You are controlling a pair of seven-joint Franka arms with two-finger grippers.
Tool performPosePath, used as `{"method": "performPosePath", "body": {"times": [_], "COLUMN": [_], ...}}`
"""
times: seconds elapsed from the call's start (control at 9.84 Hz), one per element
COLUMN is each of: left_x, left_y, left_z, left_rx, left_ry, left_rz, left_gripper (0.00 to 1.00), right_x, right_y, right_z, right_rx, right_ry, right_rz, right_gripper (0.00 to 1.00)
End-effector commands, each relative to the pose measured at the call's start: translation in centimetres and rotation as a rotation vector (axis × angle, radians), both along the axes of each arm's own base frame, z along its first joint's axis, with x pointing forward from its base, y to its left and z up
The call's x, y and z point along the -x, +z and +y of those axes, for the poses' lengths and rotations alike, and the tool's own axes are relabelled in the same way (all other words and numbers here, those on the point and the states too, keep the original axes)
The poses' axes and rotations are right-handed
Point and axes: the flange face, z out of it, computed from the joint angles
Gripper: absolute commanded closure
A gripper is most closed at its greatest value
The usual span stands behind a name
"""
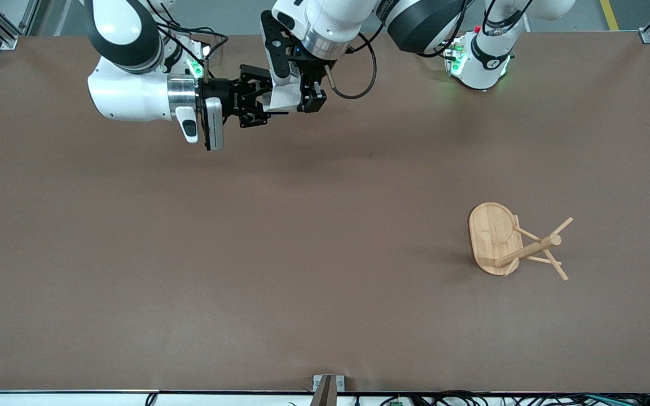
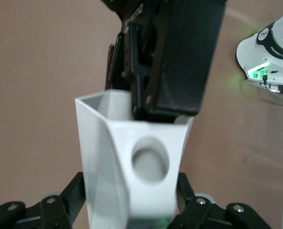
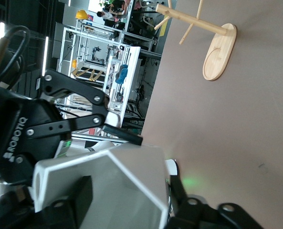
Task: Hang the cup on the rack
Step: 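Hold the cup with the left gripper and open the right gripper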
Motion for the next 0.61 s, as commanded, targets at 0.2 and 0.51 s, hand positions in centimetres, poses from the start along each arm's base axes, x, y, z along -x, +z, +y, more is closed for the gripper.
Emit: {"method": "performPosePath", "body": {"times": [0.2, 0.51], "left_x": [-1.1, -1.8], "left_y": [-2.7, -3.1], "left_z": [0.3, 0.7], "left_rx": [-0.040, -0.047], "left_ry": [0.015, 0.027], "left_rz": [0.005, 0.008], "left_gripper": [1.00, 1.00], "right_x": [-3.1, -5.1], "right_y": [2.8, 5.6], "right_z": [-7.7, -13.0], "right_rx": [0.115, 0.362], "right_ry": [-0.077, -0.068], "right_rz": [-0.029, -0.038], "right_gripper": [0.00, 0.00]}}
